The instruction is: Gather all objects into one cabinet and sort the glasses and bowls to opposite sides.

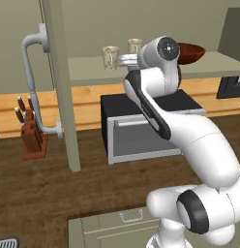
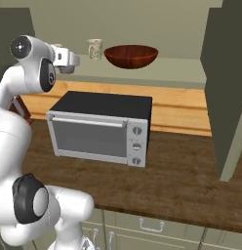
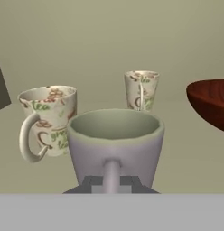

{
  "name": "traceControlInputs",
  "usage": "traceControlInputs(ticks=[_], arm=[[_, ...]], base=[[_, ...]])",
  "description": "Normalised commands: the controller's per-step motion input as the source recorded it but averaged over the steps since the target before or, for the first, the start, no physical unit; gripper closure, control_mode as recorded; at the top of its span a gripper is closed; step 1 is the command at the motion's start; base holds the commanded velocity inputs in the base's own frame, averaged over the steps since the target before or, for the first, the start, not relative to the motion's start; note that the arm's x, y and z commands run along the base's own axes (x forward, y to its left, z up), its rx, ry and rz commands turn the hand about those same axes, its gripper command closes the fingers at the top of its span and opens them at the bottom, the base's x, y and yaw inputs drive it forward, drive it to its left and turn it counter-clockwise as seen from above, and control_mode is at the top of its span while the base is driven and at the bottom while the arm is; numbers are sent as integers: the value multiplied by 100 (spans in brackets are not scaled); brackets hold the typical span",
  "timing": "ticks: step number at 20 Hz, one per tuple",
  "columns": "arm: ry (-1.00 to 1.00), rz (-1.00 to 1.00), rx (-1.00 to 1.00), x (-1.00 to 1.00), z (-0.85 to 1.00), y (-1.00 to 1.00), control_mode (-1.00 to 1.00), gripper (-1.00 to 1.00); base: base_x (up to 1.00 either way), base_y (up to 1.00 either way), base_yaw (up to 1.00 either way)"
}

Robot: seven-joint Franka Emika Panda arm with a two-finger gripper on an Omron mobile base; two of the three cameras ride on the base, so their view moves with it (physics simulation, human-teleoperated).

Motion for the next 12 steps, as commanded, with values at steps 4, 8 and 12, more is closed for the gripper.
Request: traceControlInputs(ticks=[4, 8, 12], arm=[[0, 0, 0, 42, 0, 0, -100, 100], [0, 0, 0, 29, -12, 0, -100, 100], [-3, 0, 0, 9, -33, 0, -100, 100]], base=[[0, 0, 0], [0, 0, 0], [0, 0, 0]])
